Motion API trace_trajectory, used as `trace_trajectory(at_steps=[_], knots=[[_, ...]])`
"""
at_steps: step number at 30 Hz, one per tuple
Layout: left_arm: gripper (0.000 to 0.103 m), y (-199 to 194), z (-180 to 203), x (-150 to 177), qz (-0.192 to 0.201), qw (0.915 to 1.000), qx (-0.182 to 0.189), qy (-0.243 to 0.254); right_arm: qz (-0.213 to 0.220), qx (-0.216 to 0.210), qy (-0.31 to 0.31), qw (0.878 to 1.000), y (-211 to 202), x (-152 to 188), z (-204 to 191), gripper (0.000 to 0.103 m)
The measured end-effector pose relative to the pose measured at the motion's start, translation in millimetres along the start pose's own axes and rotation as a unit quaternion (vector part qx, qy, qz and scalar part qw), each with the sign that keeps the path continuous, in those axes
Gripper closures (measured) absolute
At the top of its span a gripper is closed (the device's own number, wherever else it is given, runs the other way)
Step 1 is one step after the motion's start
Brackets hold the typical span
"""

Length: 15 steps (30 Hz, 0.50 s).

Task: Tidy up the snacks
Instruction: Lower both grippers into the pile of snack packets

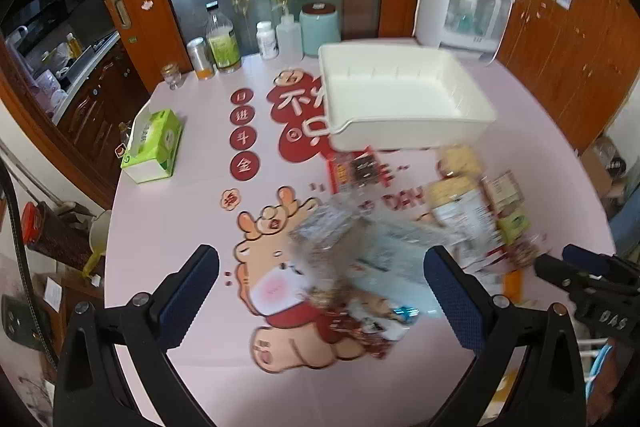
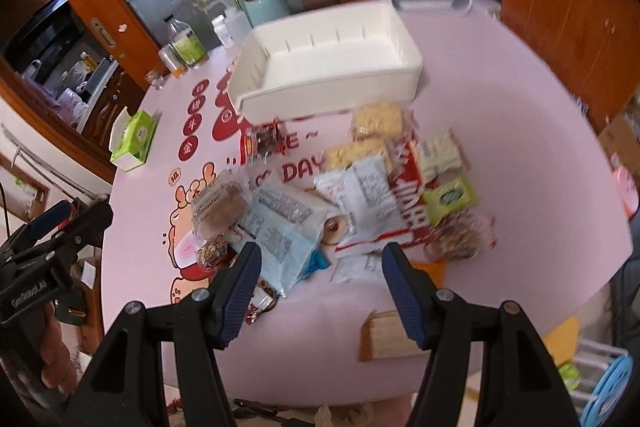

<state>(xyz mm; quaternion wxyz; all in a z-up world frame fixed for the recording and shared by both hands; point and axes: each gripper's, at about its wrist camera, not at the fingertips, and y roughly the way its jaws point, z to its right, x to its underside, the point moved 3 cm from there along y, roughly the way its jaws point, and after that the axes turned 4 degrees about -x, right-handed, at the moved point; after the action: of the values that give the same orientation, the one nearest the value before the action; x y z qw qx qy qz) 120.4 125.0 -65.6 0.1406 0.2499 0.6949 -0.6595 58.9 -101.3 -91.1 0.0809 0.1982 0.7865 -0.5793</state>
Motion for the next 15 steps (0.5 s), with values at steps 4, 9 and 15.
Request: trace_trajectory(at_steps=[4,9,15], knots=[[0.001,39,-16,2,-0.025,0.9992,0.013,0.029,-0.032,-0.024,0.02,0.999,32,3,-5,0.039],[0.001,94,-22,5,-0.061,0.9957,0.024,0.066,-0.06,-0.045,0.043,0.996,77,3,-4,0.039],[0.001,147,-4,10,-0.103,0.9878,0.057,0.102,-0.085,-0.067,0.071,0.992,126,2,4,0.039]])
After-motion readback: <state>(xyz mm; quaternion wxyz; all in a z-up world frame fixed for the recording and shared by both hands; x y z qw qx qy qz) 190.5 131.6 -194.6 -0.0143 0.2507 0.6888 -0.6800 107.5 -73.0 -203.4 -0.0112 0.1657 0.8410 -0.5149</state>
